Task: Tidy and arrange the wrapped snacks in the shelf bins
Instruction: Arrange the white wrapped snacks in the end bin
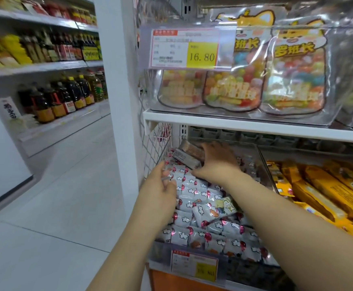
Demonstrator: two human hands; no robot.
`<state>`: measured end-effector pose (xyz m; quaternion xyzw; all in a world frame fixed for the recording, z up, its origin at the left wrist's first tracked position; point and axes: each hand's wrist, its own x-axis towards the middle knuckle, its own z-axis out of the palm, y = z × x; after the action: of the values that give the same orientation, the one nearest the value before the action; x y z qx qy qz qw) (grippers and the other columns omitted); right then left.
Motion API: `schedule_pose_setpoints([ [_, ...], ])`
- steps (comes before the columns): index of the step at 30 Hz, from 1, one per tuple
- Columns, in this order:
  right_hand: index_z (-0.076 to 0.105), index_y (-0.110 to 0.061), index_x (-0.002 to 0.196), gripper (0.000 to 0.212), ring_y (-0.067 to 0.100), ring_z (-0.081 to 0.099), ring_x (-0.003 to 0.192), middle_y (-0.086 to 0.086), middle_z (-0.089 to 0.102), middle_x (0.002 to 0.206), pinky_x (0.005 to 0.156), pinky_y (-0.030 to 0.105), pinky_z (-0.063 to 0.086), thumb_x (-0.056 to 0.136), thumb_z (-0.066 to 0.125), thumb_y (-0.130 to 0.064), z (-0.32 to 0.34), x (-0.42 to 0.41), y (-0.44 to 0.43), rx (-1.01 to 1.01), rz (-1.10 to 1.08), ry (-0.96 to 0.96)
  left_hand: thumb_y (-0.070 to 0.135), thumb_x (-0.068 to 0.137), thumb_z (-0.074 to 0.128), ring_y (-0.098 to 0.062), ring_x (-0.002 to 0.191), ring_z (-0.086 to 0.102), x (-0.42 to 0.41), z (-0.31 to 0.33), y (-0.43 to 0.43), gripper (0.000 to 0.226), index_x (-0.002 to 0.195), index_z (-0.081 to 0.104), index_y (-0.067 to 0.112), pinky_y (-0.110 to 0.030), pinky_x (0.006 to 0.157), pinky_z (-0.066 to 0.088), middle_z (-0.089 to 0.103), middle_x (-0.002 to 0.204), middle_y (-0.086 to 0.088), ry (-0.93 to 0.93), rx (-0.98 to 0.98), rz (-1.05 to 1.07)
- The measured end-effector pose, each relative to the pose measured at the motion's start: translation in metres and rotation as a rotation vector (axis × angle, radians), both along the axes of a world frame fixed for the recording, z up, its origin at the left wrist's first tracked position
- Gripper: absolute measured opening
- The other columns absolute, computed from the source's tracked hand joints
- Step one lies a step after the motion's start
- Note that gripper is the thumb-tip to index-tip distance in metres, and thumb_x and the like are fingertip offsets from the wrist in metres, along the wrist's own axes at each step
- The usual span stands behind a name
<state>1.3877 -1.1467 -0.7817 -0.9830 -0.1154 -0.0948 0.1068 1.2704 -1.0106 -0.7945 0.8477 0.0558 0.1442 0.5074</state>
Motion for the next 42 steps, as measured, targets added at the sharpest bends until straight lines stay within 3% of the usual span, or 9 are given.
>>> schedule_pose_setpoints([
  [5,0.04,-0.023,0.132,0.07,0.026,0.049,0.111,0.003,0.041,0.129,0.086,0.031,0.044,0.07,0.068,-0.038,0.008,-0.01,0.001,0.085,0.031,0.025,0.015,0.1,0.04,-0.007,0.116,0.046,-0.002,-0.001,-0.001,0.052,0.148,0.025,0.027,-0.005,0.082,0.032,0.043,0.142,0.006,-0.002,0.007,-0.009],
  [10,0.044,-0.019,0.128,0.065,0.023,0.055,0.099,0.004,0.047,0.122,0.078,0.029,0.049,0.07,0.069,-0.034,0.017,-0.036,-0.01,0.135,0.21,-0.047,0.014,0.097,0.045,-0.006,0.118,0.043,-0.006,0.001,-0.004,0.054,0.147,0.028,0.028,-0.023,0.1,0.036,0.043,0.138,0.008,-0.042,0.022,-0.009],
  [15,0.056,-0.024,0.113,0.048,0.007,0.061,0.082,-0.009,0.064,0.098,0.07,0.027,0.053,0.068,0.072,-0.031,0.028,-0.075,-0.027,0.284,0.411,0.119,0.013,0.097,0.044,0.012,0.114,0.027,-0.015,0.006,-0.01,0.046,0.14,0.039,0.029,0.01,0.089,0.012,0.034,0.134,0.018,-0.227,0.201,-0.035],
  [21,0.048,-0.024,0.13,0.054,-0.007,0.053,0.056,-0.01,0.062,0.087,0.051,0.012,0.04,0.079,0.066,-0.022,0.029,-0.087,-0.033,0.223,0.477,0.345,0.034,0.098,0.041,-0.008,0.134,0.029,-0.015,0.0,-0.012,0.036,0.134,0.048,0.037,-0.035,0.114,0.024,0.034,0.144,0.014,-0.173,0.372,-0.145],
  [23,0.045,-0.025,0.135,0.058,-0.011,0.058,0.076,-0.005,0.063,0.112,0.065,0.01,0.044,0.081,0.065,-0.026,0.03,-0.085,-0.036,0.236,0.466,0.363,0.039,0.098,0.039,-0.011,0.13,0.037,-0.013,-0.002,-0.012,0.036,0.132,0.049,0.037,-0.038,0.11,0.029,0.036,0.142,0.013,-0.068,0.453,-0.183],
  [26,0.038,-0.027,0.142,0.066,0.01,0.051,0.12,-0.007,0.042,0.145,0.096,0.022,0.04,0.082,0.064,-0.036,0.032,-0.071,-0.041,0.266,0.343,0.307,0.044,0.097,0.038,-0.012,0.12,0.045,-0.009,-0.004,-0.01,0.035,0.13,0.049,0.036,-0.034,0.101,0.04,0.04,0.135,0.015,0.017,0.472,-0.208],
  [29,0.035,-0.027,0.142,0.06,0.018,0.054,0.112,-0.001,0.046,0.14,0.091,0.026,0.042,0.088,0.059,-0.037,0.026,-0.046,-0.038,0.221,0.199,0.206,0.043,0.097,0.041,-0.011,0.116,0.046,-0.005,-0.003,-0.008,0.033,0.127,0.051,0.037,-0.033,0.098,0.041,0.043,0.129,0.016,0.019,0.449,-0.22],
  [35,0.017,-0.022,0.148,0.061,0.031,0.032,0.135,0.007,0.025,0.153,0.105,0.045,0.033,0.096,0.049,-0.022,0.005,0.002,-0.03,0.116,-0.122,0.162,0.042,0.097,0.043,-0.008,0.116,0.042,-0.003,-0.005,-0.006,0.029,0.124,0.05,0.039,-0.033,0.1,0.039,0.041,0.127,0.018,0.019,0.413,-0.233],
  [42,0.048,-0.018,0.132,0.041,0.031,0.043,0.125,0.01,0.036,0.142,0.099,0.04,0.042,0.094,0.054,-0.029,-0.004,0.011,-0.03,0.137,-0.147,0.054,0.044,0.096,0.042,-0.01,0.116,0.044,-0.002,-0.008,-0.006,0.029,0.124,0.05,0.04,-0.038,0.101,0.039,0.041,0.127,0.017,0.02,0.401,-0.217],
])
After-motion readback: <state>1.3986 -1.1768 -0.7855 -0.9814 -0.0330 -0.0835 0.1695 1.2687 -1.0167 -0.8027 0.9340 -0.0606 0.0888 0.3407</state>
